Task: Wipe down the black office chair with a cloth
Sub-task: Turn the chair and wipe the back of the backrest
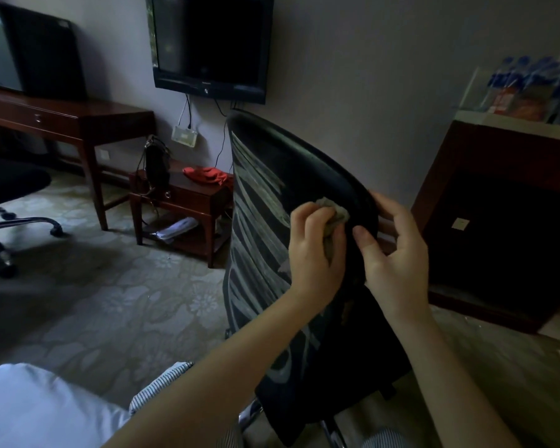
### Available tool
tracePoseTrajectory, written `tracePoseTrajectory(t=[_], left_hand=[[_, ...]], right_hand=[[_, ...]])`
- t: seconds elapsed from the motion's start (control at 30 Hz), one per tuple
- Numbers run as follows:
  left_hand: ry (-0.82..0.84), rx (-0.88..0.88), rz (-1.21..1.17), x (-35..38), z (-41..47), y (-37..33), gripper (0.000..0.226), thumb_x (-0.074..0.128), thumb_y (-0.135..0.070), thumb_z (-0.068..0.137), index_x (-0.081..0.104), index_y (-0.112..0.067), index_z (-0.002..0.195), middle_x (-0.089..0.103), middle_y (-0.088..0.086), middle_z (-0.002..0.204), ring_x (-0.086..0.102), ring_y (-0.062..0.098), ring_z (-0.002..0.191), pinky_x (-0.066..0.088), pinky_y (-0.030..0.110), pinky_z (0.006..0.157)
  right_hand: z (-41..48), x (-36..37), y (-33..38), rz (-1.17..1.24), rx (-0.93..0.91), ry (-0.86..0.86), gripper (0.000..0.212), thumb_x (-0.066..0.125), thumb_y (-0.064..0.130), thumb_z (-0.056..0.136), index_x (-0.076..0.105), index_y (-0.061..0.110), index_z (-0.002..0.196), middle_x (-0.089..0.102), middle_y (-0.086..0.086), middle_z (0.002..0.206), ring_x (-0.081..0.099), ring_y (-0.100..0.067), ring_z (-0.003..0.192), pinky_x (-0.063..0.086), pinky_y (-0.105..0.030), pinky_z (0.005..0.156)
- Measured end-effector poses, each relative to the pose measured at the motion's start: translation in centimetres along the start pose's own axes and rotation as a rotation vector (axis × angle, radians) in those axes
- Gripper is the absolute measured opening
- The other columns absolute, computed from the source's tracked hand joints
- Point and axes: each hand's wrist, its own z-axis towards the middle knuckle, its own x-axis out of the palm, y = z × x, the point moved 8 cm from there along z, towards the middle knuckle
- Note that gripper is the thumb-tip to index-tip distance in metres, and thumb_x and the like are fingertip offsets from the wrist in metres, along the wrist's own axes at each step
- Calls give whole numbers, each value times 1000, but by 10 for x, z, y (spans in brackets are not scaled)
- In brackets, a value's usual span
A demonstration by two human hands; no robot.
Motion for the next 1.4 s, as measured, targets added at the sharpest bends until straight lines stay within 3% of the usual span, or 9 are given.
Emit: tracePoseTrajectory(t=[0.27, 0.4, 0.7, 0.83, 0.93, 1.07, 1.23, 1.33, 1.4], left_hand=[[-201, -375, 39, -20, 51, 78, 20, 47, -15, 95, 57, -1, 105, 49, 9, 105, 46, 1, 86, 41, 11, 82], [-198, -564, 47, -21, 48, 93, 17, 47, -15, 96, 56, -4, 105, 49, 7, 105, 49, 2, 77, 36, 5, 72], [-25, -357, 26, -5, -3, 18, 19, 46, -15, 92, 52, 1, 99, 43, 4, 101, 43, -19, 85, 33, -2, 72], [58, -298, -13, -2, 1, 11, 22, 47, -16, 92, 52, 3, 104, 44, 4, 101, 44, -18, 86, 36, 0, 73], [45, -251, 3, -1, 10, 11, 32, 43, -25, 91, 50, -2, 111, 46, 7, 106, 46, -8, 87, 40, 7, 75], [38, -122, 57, 9, 11, 6, 20, 42, -29, 95, 41, -18, 111, 47, 17, 112, 54, 20, 91, 48, 24, 73], [95, -317, -83, 20, 1, 22, 21, 54, -22, 91, 55, -13, 110, 50, -27, 102, 52, -11, 88, 41, 6, 73], [142, -243, -59, 23, 0, 19, 10, 48, -29, 93, 50, -35, 101, 52, -7, 113, 54, -8, 92, 43, 8, 82], [126, -208, -18, 22, 4, 23, 16, 53, -23, 91, 48, -38, 94, 45, -10, 116, 48, -12, 95, 40, 3, 80]], right_hand=[[-1, 0, 2, -37, -14, -27, 42, 58, 17, 83, 48, 33, 120, 51, 28, 116, 52, 2, 110, 46, -16, 91], [-4, 1, 3, -37, -15, -48, 41, 58, 18, 84, 47, 36, 119, 50, 28, 116, 53, -1, 111, 47, -23, 92], [-10, -4, 2, -113, -42, -148, 41, 57, 10, 86, 54, 10, 127, 53, 12, 121, 53, -7, 113, 49, -37, 95], [-16, -11, -1, -235, -122, -227, 40, 52, 8, 91, 49, 4, 131, 50, 2, 127, 46, -3, 118, 43, -22, 100], [-24, -17, -1, -389, -163, -312, 40, 48, 5, 94, 45, 2, 134, 52, -11, 131, 43, -6, 121, 35, -15, 101], [-41, -14, 14, -773, -356, -460, 44, 47, 4, 92, 39, 12, 135, 38, -17, 141, 37, -31, 126, 31, -42, 103], [-47, 29, 14, -931, -675, -274, 41, 29, 14, 102, 33, 15, 143, 36, -9, 139, 10, -17, 145, 12, -40, 116], [-37, 46, 8, -867, -760, -173, 42, 19, 16, 103, 53, 11, 128, 48, -9, 133, 31, -18, 135, 10, -36, 117], [-30, 49, -1, -889, -778, -106, 42, 18, 16, 101, 46, 14, 133, 47, -6, 137, 38, -23, 128, 12, -39, 116]])
